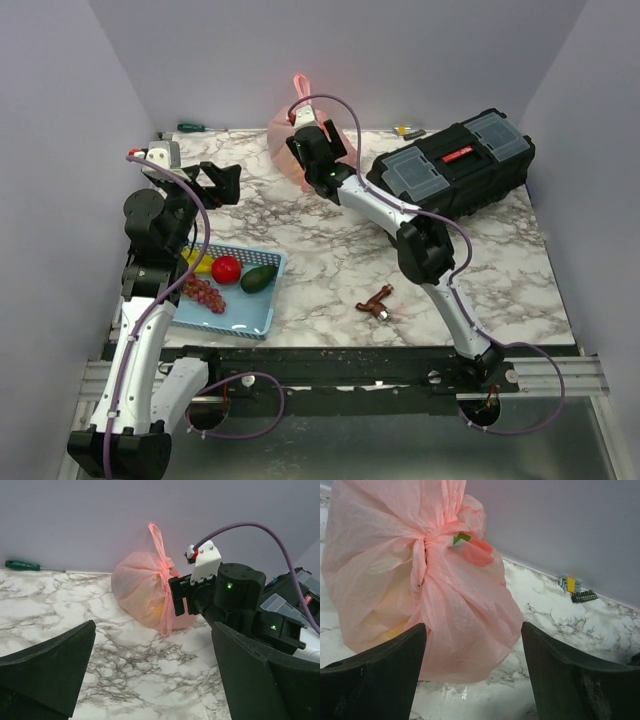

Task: Take the fake fruits out of the plastic bag
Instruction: Move the plastic bag to the center of the board.

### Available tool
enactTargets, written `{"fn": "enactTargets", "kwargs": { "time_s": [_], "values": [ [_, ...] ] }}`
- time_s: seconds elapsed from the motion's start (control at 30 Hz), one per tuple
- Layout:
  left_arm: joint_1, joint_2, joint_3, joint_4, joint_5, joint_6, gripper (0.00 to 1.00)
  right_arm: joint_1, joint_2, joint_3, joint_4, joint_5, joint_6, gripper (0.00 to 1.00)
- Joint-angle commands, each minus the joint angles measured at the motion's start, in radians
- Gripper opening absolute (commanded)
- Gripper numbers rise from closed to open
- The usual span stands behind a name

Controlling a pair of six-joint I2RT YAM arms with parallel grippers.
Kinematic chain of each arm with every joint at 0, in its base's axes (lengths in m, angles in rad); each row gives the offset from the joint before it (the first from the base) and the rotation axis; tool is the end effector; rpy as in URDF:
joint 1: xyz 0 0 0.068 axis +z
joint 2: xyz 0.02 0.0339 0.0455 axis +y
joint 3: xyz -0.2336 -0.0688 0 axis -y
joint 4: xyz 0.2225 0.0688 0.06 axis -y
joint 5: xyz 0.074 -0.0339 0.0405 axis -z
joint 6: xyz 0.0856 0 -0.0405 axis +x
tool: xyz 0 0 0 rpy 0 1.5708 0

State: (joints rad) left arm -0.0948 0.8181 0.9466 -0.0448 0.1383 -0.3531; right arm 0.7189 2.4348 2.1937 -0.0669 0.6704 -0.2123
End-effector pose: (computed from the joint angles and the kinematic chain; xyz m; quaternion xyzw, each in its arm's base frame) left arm 0.2294 -0.0337 0.3853 -0.0365 0.6762 -0.2087 0.7056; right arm 0.4583 0.3304 0.2276 -0.1687 0.7683 -0.1174 0.6062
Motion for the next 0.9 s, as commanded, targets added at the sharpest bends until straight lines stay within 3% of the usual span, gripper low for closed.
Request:
{"fn": "enactTargets", "kwargs": {
  "time_s": [0.0,0.37,0.6,0.87],
  "values": [
    [0.033,0.021,-0.001,0.04,0.108,-0.06,0.99,0.004,0.047,0.039,0.058,0.034,-0.076,0.77],
    [0.055,0.098,0.018,0.067,0.237,-0.126,0.99,0.005,0.097,0.036,0.055,0.012,-0.024,0.75],
    [0.059,0.126,0.024,0.07,0.279,-0.15,0.99,0.007,0.106,0.049,0.012,-0.029,0.038,0.5],
    [0.06,0.15,0.036,0.047,0.264,-0.149,0.99,0.031,0.015,-0.094,0.053,-0.127,0.039,0.24]
  ]
}}
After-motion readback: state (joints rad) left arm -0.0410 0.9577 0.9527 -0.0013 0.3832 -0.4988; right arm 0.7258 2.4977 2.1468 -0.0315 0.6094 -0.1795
